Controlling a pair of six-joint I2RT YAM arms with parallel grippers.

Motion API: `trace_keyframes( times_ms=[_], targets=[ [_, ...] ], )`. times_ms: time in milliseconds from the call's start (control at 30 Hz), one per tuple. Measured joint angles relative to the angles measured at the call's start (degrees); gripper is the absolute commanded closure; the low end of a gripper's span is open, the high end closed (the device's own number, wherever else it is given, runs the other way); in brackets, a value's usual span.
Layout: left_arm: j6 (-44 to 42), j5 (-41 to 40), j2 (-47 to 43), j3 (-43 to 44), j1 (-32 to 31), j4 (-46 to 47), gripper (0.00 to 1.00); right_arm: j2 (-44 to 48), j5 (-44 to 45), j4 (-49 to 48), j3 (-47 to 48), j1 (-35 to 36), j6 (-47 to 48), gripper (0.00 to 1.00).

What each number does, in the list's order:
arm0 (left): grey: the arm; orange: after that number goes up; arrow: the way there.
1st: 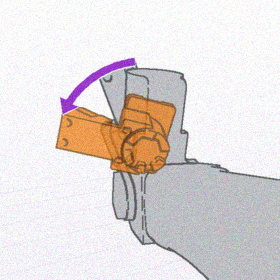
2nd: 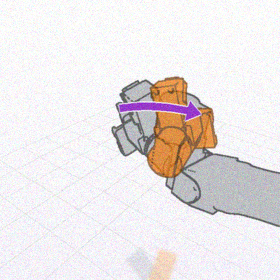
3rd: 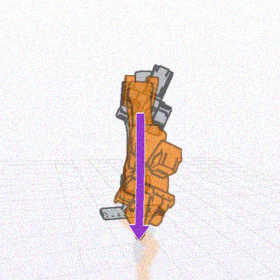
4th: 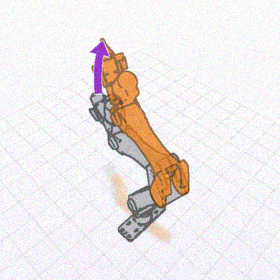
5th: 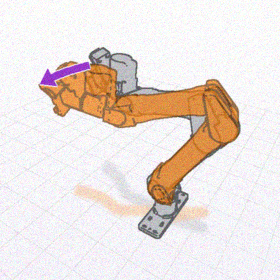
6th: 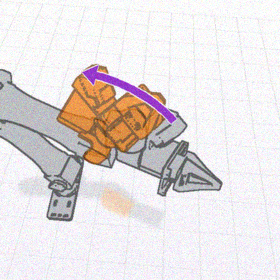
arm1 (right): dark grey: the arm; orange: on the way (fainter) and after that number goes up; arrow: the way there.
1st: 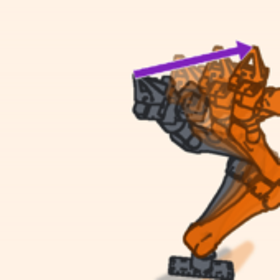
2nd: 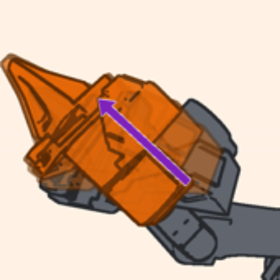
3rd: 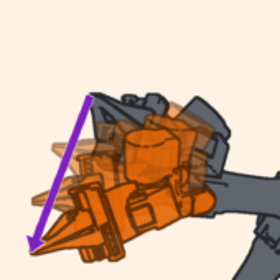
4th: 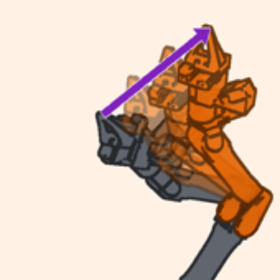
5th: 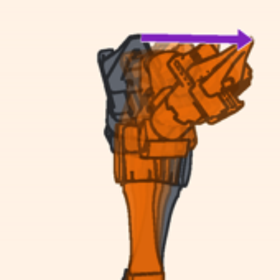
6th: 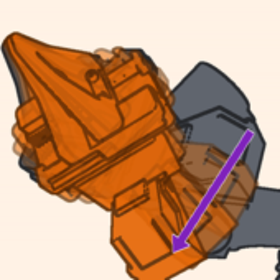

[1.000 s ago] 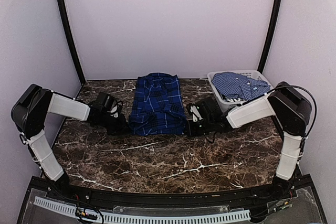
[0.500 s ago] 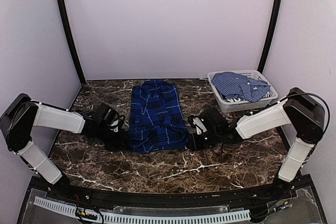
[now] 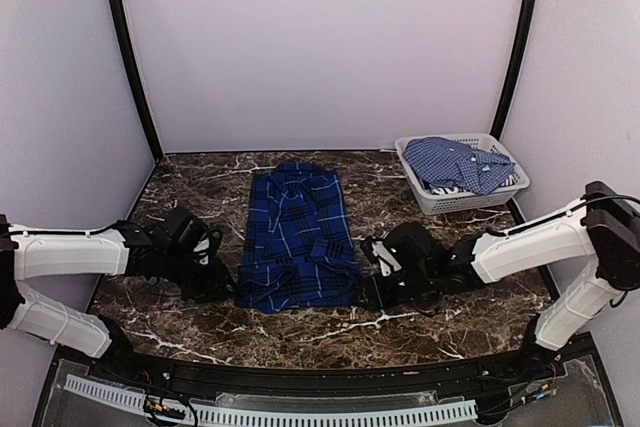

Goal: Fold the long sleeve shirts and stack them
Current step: Move the 2/3-rectangle-folded shirt to the center of the board, then smooth out the 2/3-rectangle-folded shirt at the center of the board.

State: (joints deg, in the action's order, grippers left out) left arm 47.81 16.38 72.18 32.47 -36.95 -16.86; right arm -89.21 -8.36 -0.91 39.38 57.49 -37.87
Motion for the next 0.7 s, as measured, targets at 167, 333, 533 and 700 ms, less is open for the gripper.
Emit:
trace_keyframes(
  times_ms=[167,333,533,700],
  targets=[
    [0.0,-0.7,-5.8,0.1,-0.1,-4.4,0.63,4.1,2.6,4.8,1.7,0.1,1.5,0.51],
    [-0.7,1.0,-9.3,0.1,-0.4,-5.4,0.52,3.5,4.5,6.6,4.3,-0.2,4.0,0.51],
    [-2.2,3.3,-7.3,0.3,-0.6,-3.1,0.51,-1.4,4.6,6.5,7.3,-1.2,6.5,0.51],
    [-3.1,4.4,-1.7,0.7,-1.2,-0.8,0.54,-4.5,4.6,6.6,9.7,-1.8,7.8,0.59]
  ],
)
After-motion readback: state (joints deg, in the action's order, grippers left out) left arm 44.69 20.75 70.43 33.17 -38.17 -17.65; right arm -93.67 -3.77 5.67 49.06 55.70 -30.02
